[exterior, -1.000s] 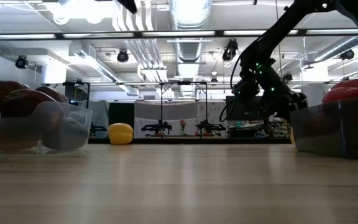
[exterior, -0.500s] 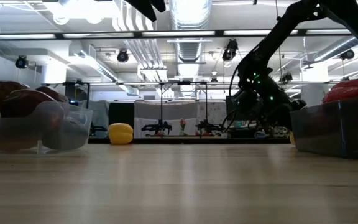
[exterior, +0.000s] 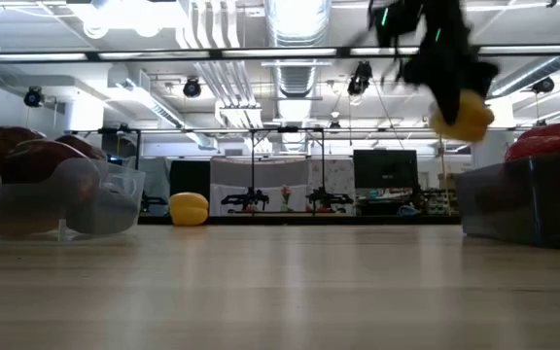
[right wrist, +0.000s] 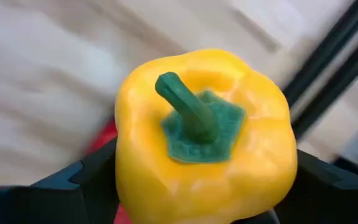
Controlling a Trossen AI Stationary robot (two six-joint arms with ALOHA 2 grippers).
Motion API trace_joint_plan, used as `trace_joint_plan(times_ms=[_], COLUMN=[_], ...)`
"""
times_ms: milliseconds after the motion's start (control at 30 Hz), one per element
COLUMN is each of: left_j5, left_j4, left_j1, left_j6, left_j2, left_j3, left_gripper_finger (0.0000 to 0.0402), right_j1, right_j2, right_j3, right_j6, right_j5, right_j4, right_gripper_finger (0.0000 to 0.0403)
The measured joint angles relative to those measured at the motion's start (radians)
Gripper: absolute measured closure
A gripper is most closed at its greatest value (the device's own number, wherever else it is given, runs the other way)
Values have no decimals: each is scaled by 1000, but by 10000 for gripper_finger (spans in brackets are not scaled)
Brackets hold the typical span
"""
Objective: Sort produce into baskets
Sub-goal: Put the right yellow bell pepper in the bottom black bin
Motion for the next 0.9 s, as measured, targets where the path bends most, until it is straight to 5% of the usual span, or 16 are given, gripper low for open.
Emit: trace_joint_plan(times_ms=[200,300,500,733,900], left_j5=[-98,-141,-55,-52,-66], left_j4=[-42,-68,11,12,-3], left_j1=[-190,-234,-264,-269,-244], left_j6=[44,54,45,-54,-263], left_j2=[0,-5,-16,-35,-74], left_j3=[-51,-52,-52,-52,-52], left_gripper_finger=[75,75,75,75,75], right_j1=[504,767,1171,1337,1384], right_j2=[-173,-170,-72,60,184], right_j3=[0,-1,-1,-1,-1], right_j6=[575,789,1124,1228,1096], right_j5=[-7,-3,-3,0,53], right_j4=[7,43,131,270,396], right_gripper_finger=[99,99,99,99,99])
